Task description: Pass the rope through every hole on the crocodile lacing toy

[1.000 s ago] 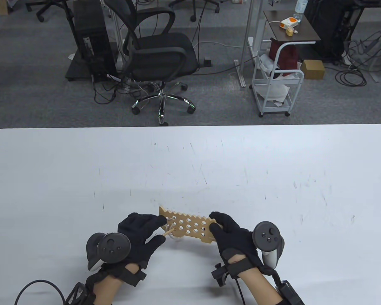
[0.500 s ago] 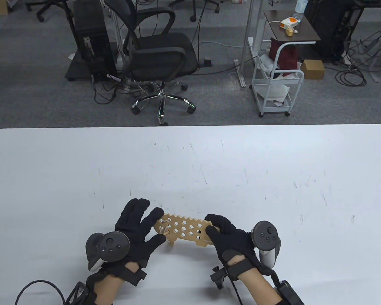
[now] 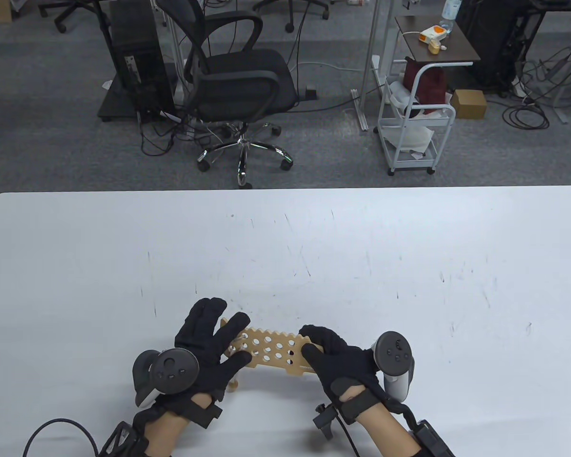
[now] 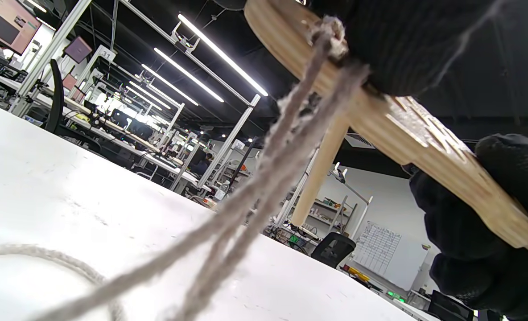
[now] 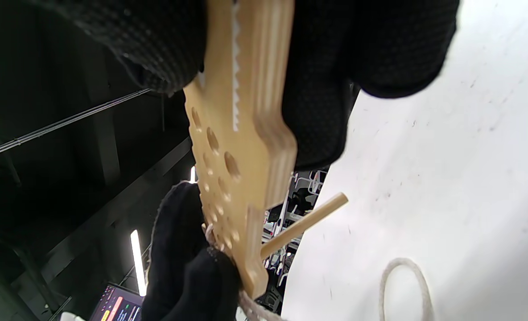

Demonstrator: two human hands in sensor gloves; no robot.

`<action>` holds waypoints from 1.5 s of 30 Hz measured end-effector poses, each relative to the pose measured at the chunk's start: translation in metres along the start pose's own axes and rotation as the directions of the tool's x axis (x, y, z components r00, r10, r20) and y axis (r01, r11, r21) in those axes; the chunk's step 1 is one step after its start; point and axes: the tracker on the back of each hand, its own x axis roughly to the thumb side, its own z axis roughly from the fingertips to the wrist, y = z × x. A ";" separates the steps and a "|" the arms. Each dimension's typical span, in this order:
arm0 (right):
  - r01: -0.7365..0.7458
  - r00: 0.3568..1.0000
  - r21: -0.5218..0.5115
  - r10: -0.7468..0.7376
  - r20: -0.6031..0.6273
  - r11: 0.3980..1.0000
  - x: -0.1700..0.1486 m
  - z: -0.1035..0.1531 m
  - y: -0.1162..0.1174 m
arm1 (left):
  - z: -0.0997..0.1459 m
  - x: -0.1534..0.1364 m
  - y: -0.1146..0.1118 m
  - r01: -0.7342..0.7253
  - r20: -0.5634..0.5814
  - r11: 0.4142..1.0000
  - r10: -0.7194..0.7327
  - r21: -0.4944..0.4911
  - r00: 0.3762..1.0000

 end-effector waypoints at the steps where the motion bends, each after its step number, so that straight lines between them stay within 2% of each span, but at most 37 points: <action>1: -0.008 1.000 -0.007 0.008 -0.006 1.000 0.000 0.000 -0.001 | 0.000 0.000 0.000 0.001 0.003 1.000 -0.001 0.001 1.000; 7: -0.010 1.000 -0.038 0.009 -0.023 0.999 -0.002 0.000 -0.004 | 0.001 -0.001 0.005 -0.027 0.002 0.999 0.027 0.040 1.000; 10: -0.009 1.000 -0.049 0.008 -0.031 0.999 -0.003 0.000 -0.006 | 0.003 -0.002 0.011 -0.031 -0.007 0.995 0.032 0.093 0.999; 15: 0.003 0.999 -0.062 -0.005 -0.040 0.998 -0.002 0.000 -0.007 | 0.005 -0.012 0.017 -0.044 -0.101 0.984 0.061 0.171 0.993; 19: 0.006 0.999 -0.066 -0.009 -0.042 0.998 -0.002 0.001 -0.008 | 0.005 -0.024 0.019 -0.055 -0.176 0.980 0.089 0.189 0.980; 23: 0.013 0.999 -0.069 -0.016 -0.039 0.998 -0.002 0.001 -0.009 | 0.003 -0.032 0.015 -0.029 -0.236 0.989 0.062 0.144 0.970; 31: 0.053 0.998 -0.067 -0.056 -0.033 0.996 -0.001 0.001 -0.010 | -0.003 -0.041 -0.003 -0.143 -0.278 0.990 0.138 0.002 0.951; 34: 0.068 0.997 -0.064 -0.070 -0.030 0.996 0.000 0.001 -0.010 | -0.005 -0.041 -0.009 -0.196 -0.270 0.980 0.177 -0.045 0.947; 45: 0.086 0.996 -0.053 -0.088 -0.026 0.995 0.000 0.001 -0.010 | -0.010 -0.029 -0.023 -0.228 -0.170 0.948 0.193 -0.223 0.966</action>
